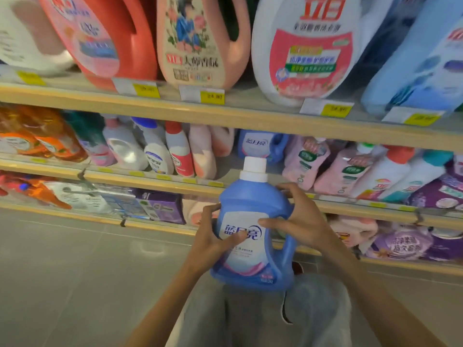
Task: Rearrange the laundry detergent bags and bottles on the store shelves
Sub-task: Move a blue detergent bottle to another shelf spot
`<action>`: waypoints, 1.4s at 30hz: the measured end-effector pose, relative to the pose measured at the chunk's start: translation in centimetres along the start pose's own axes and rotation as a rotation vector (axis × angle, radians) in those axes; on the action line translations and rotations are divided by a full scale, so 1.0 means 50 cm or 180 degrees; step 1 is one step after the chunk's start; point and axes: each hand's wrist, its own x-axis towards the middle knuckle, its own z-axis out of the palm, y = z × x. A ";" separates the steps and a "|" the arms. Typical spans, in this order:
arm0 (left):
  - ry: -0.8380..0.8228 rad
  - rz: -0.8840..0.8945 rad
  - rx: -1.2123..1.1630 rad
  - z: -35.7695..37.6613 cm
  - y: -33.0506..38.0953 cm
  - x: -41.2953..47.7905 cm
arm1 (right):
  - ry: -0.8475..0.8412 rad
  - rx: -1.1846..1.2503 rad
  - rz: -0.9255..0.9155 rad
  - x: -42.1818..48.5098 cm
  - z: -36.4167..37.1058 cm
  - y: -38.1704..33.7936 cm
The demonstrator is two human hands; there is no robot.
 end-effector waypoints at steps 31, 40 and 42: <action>-0.0024 0.1554 -0.0107 0.063 -0.094 0.360 | 0.1168 0.0069 -0.1265 0.276 -0.005 0.194; -0.0016 0.1607 -0.0077 0.059 -0.050 0.420 | 0.1377 0.0140 -0.1391 0.349 -0.027 0.167; -0.0025 0.1669 -0.0089 0.056 -0.045 0.432 | 0.1398 0.0088 -0.1450 0.355 -0.032 0.160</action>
